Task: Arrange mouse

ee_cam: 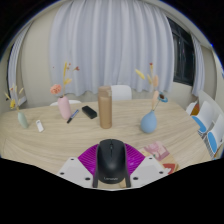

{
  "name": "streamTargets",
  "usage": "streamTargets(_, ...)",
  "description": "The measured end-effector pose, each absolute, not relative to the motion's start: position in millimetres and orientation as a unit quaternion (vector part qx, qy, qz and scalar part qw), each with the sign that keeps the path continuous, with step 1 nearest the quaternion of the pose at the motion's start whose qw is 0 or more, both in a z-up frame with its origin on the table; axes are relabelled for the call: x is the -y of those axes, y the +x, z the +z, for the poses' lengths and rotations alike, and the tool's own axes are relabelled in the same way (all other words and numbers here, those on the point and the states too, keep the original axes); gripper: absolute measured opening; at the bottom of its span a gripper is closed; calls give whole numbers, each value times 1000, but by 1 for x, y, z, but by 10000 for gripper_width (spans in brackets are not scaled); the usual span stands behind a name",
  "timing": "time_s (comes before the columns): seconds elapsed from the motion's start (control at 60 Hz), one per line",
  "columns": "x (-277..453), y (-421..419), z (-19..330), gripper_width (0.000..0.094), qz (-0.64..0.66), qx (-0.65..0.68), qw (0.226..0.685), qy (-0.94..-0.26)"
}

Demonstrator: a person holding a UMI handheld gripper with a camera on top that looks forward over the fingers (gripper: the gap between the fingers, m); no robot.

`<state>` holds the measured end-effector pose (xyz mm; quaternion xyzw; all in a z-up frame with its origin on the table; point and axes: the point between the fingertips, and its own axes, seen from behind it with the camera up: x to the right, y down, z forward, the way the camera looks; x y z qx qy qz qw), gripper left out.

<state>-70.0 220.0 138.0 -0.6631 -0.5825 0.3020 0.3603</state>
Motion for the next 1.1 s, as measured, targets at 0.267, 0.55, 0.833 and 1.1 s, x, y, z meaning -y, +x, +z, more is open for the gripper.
streamTargets(0.267,-369,-70,72,363,250,570,357,-697)
streamTargets(0.55,-382,-41,-10,368,239,579,316,-712)
streamTargets(0.833,-368,-35,39,859,241,587,336,-696)
streamTargets(1.1,-248,41,114,852,284,586,317,-690)
